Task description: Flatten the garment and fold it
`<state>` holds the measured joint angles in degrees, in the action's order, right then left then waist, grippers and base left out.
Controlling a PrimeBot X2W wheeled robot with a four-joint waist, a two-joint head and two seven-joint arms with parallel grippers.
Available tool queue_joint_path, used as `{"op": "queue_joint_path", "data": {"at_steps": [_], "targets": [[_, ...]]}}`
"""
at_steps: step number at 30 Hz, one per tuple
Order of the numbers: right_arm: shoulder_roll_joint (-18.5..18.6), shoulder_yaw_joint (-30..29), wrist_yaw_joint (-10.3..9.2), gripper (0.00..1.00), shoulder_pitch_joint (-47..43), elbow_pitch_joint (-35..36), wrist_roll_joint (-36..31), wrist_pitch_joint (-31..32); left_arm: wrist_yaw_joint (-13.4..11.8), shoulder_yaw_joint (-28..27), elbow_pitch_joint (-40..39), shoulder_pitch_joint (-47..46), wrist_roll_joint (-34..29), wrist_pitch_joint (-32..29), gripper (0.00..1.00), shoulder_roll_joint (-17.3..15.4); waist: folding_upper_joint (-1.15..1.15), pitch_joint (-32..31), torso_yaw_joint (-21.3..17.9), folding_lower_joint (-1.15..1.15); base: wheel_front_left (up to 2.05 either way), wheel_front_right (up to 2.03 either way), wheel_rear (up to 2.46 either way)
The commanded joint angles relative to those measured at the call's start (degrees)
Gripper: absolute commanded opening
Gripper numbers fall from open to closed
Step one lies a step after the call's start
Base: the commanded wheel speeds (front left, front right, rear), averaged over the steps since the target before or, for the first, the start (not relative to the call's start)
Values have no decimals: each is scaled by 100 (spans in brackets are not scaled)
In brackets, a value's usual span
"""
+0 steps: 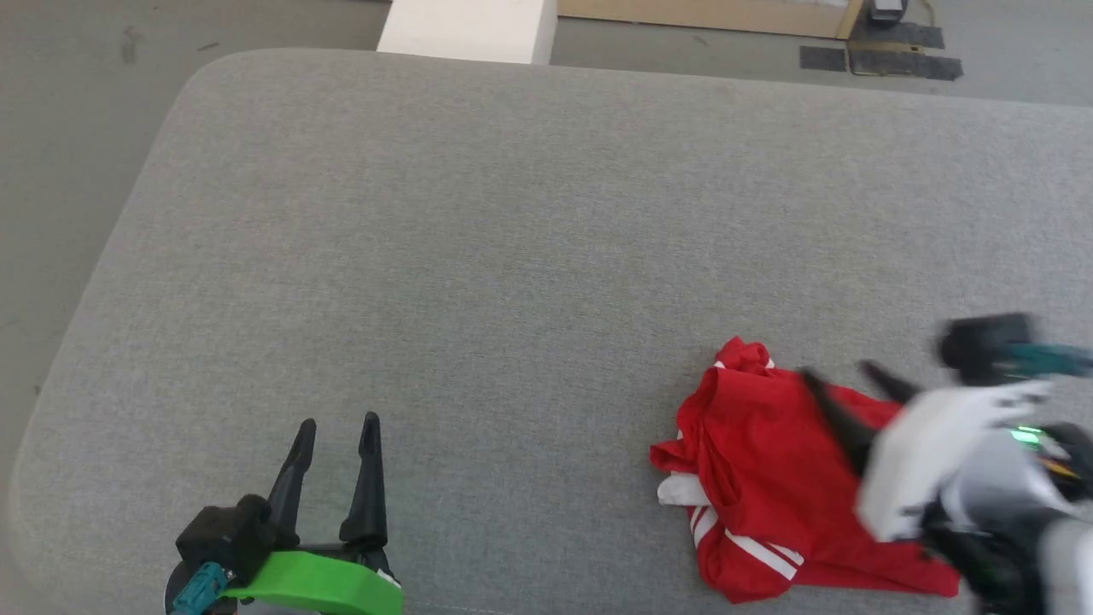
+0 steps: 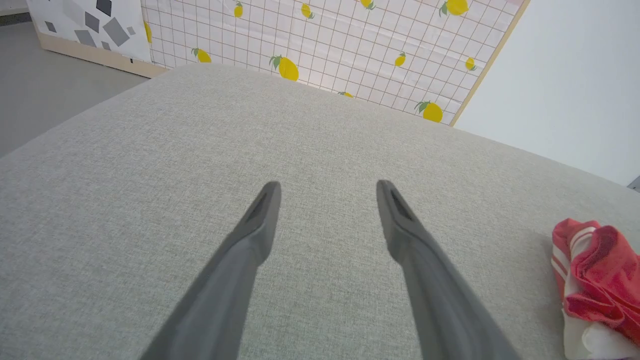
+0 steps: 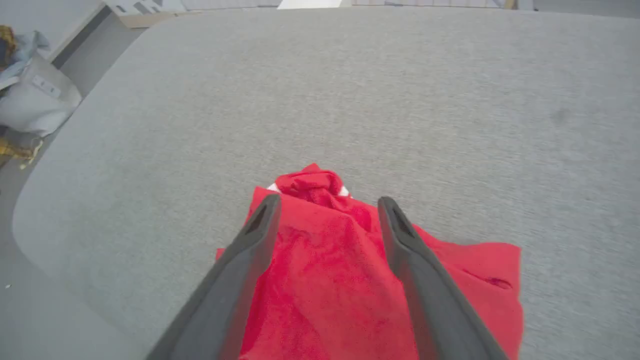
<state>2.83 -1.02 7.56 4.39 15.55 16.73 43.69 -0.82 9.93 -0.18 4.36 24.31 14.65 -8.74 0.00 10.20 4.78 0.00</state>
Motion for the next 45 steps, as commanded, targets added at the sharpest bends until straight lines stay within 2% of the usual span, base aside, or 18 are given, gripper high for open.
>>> {"op": "queue_joint_path", "data": {"at_steps": [1,6,10,16,31,32,33,34,39,45], "targets": [[5,-275,-8,100,-149,173,-3,-26,-18,-31,-33,-44,72,10,100,10,0,70,-84,0,0,0,0],[5,-1189,-8,100,-595,425,-58,-216,-6,-65,-85,-90,49,17,100,-25,0,180,-170,0,0,0,0],[5,-1488,-8,100,-853,224,1,-326,2,-68,-99,-119,34,20,100,-50,0,254,-204,0,0,0,0],[5,-1637,-8,100,-868,-392,75,-563,8,0,-109,-168,-38,13,100,-110,0,289,-155,0,0,0,0],[5,-1419,-8,100,-245,-2160,74,-956,-48,44,-333,-108,-57,-201,100,-286,0,230,9,0,0,0,0],[5,-1417,-8,47,-209,-2246,104,-972,-54,41,-353,-100,-53,-215,100,-298,0,232,9,0,0,0,0],[5,-1416,-8,26,-188,-2303,126,-976,-59,39,-370,-94,-51,-224,100,-307,0,234,7,0,0,0,0],[5,-1411,-8,0,-169,-2349,134,-989,-64,40,-389,-88,-49,-235,100,-316,0,236,4,0,0,0,0],[5,-1444,-8,0,-206,-2314,124,-1007,-77,66,-453,-66,-27,-255,100,-320,0,196,-41,0,0,0,0],[5,-1417,-8,0,-349,-1882,85,-985,-112,98,-520,-34,-27,-236,100,-299,0,98,-158,0,0,0,0]]}}
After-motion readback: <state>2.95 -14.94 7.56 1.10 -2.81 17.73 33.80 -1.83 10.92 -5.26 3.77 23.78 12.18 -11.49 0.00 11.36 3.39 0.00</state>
